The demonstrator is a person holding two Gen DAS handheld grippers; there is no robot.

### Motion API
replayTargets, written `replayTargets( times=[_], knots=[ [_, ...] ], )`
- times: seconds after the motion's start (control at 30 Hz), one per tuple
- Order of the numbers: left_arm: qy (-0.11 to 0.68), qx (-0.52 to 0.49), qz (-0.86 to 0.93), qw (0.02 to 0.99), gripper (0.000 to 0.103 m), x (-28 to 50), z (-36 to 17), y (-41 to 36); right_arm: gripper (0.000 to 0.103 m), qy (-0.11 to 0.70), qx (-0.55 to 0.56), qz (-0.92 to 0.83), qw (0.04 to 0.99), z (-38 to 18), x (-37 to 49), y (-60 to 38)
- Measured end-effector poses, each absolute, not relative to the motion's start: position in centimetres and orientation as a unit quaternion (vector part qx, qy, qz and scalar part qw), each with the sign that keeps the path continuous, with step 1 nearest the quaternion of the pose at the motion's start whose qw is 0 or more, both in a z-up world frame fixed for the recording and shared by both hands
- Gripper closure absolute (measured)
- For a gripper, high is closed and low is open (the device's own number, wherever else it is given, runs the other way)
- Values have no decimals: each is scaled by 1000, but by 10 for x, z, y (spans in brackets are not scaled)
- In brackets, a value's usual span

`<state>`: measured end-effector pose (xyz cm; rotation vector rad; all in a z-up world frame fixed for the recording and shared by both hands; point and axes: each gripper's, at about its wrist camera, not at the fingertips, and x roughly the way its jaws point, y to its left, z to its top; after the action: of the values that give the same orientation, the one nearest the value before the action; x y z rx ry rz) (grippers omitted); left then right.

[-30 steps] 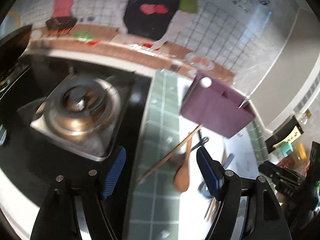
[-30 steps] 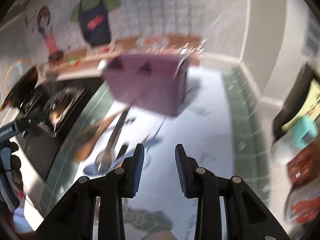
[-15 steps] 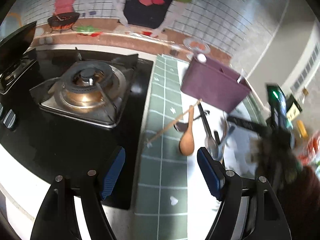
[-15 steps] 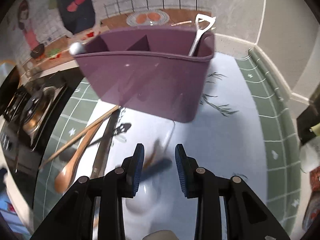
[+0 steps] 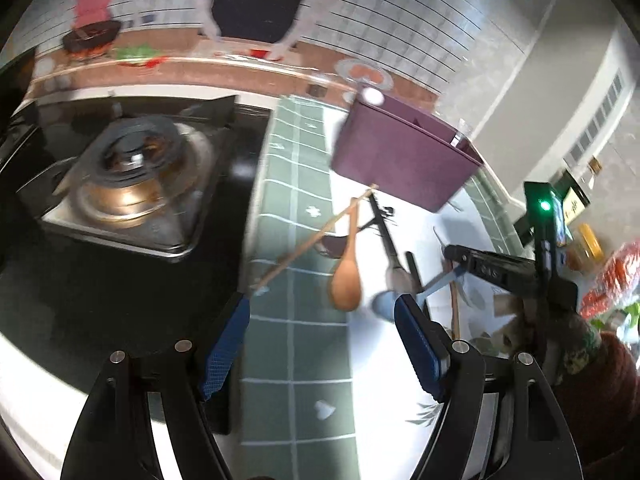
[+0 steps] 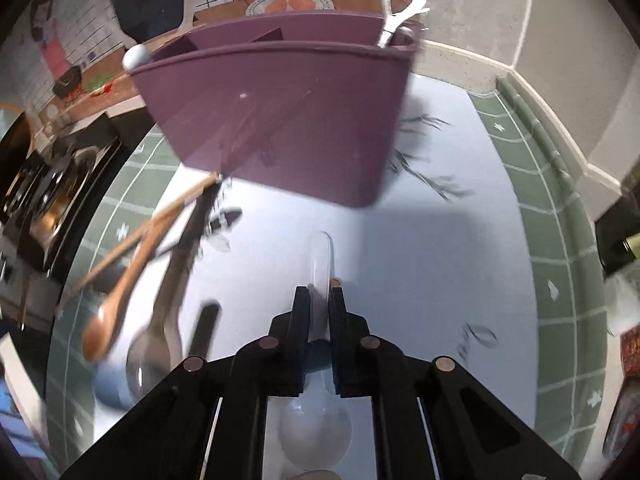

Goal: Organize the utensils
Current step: 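Lower the right gripper onto the long white plastic spoon and close it, then grasp a wooden chopstick with the left gripper while the right gripper holds the white spoon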

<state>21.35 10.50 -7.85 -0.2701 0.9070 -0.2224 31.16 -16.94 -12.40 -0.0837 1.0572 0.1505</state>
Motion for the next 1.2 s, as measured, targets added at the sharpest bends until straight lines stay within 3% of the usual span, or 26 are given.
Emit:
replayTargets(
  times=[0.5,0.7,0.8,1.2],
  knots=[
    [465,-65,-173,866,33,256,-92,29,95,481,9,26,876,-102,252,-247],
    [482,-83,-162,857,42,266,-96,31,92,477,20,32,878,-100,242,-254],
    [486,-87,-152,856,51,265,-98,36,90,479,20,33,877,-103,241,-255],
    [491,-110,-118,856,52,260,-102,70,89,498,-20,4,867,-121,255,-242]
  ],
)
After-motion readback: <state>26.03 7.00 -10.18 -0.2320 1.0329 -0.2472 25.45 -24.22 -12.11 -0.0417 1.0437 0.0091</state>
